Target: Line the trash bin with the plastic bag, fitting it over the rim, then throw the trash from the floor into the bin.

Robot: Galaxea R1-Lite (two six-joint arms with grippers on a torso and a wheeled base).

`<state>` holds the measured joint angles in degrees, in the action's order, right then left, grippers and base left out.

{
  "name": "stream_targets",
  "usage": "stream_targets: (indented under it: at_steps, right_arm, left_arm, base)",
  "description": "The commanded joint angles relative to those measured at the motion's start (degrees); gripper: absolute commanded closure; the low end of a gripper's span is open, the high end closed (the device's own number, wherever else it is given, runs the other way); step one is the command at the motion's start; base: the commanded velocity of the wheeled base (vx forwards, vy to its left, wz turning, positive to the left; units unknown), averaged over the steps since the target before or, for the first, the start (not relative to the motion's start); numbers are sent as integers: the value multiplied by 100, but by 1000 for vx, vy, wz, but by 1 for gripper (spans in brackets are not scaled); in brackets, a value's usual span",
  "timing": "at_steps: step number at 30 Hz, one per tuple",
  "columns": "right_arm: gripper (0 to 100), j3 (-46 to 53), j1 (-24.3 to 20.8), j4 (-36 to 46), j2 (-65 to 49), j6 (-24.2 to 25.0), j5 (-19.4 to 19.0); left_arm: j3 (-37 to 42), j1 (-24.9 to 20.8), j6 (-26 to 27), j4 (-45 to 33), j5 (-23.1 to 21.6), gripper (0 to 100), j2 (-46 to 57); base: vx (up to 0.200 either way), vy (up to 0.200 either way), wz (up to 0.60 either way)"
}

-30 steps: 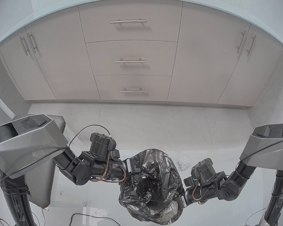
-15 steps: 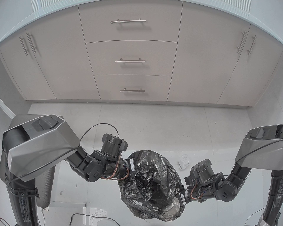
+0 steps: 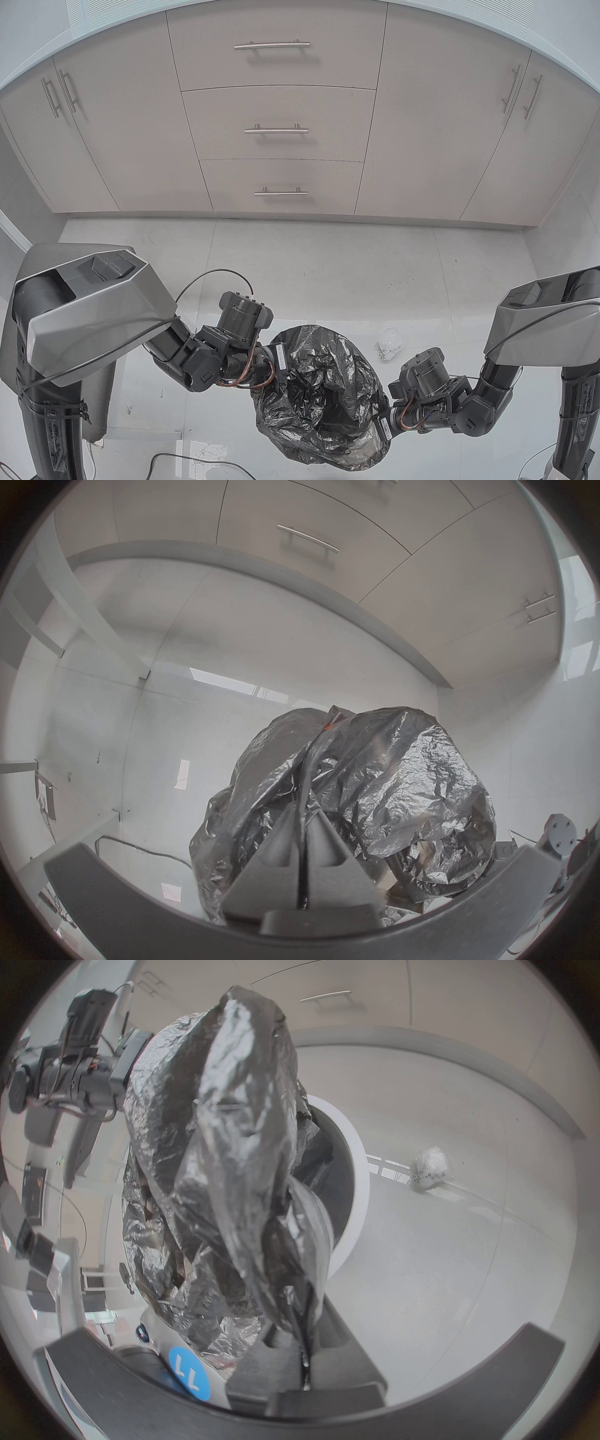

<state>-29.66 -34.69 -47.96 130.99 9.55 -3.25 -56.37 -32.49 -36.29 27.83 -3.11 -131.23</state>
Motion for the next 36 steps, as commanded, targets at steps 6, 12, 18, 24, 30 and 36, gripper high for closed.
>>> stream_targets:
  at_steps: [6,12,18,24,30,36]
  right_arm:
    - [100,171,-134,-3,50,-269,-8]
    - [100,224,-152,-3,67,-304,-8]
    - [100,233,-196,-3,155,-410,-8]
    - [100,197,-266,-21,243,-418,18]
    - [100,224,-266,-486,410,-383,238]
    - [100,408,-266,-1137,586,-383,246]
  left_arm:
    - [469,-161,-89,56,-23,100,186]
    - [548,-346,-238,-32,-32,100,300]
    - [618,-434,-264,-59,-14,100,282]
    - [583,-451,-256,-366,12,100,247]
    - [566,-364,-256,-392,232,100,212]
    - [706,-407,-264,-419,425,100,247]
  base:
    - [0,0,0]
    - [0,0,0]
    - [0,0,0]
    - [0,0,0]
    - [0,0,0]
    - [0,0,0]
